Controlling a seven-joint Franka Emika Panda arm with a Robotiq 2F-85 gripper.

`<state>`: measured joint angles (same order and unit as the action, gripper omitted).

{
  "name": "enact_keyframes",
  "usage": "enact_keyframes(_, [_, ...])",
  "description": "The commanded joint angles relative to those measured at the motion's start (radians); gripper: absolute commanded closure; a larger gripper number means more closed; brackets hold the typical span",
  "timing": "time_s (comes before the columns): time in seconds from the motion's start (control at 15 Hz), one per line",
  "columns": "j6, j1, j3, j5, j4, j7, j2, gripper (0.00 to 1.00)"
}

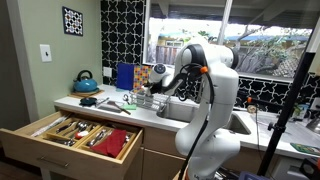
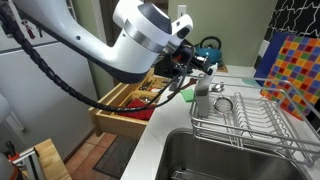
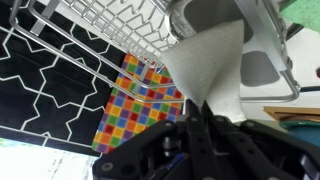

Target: Pick up the white sponge and put it in the right utensil drying holder in the dishes drying rack

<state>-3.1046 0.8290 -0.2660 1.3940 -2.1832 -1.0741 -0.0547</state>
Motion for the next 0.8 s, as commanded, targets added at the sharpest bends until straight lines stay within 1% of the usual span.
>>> enact_keyframes(0.0, [0.045,0.002,-0.01,0.162,0.053,-0.146,0.041,0.96])
enact_keyframes(0.27, [0.097,-0.013,-0.017,0.324,0.069,-0.31,0.068,0.96])
enact_keyframes(0.4, [0.113,-0.018,-0.025,0.384,0.074,-0.386,0.081,0.96])
enact_keyframes(0.6, [0.129,-0.024,-0.036,0.45,0.075,-0.47,0.089,0.96])
enact_keyframes(0.67, [0.151,-0.026,-0.04,0.467,0.068,-0.487,0.086,0.96])
enact_keyframes(0.73, [0.162,-0.027,-0.04,0.461,0.054,-0.486,0.083,0.96])
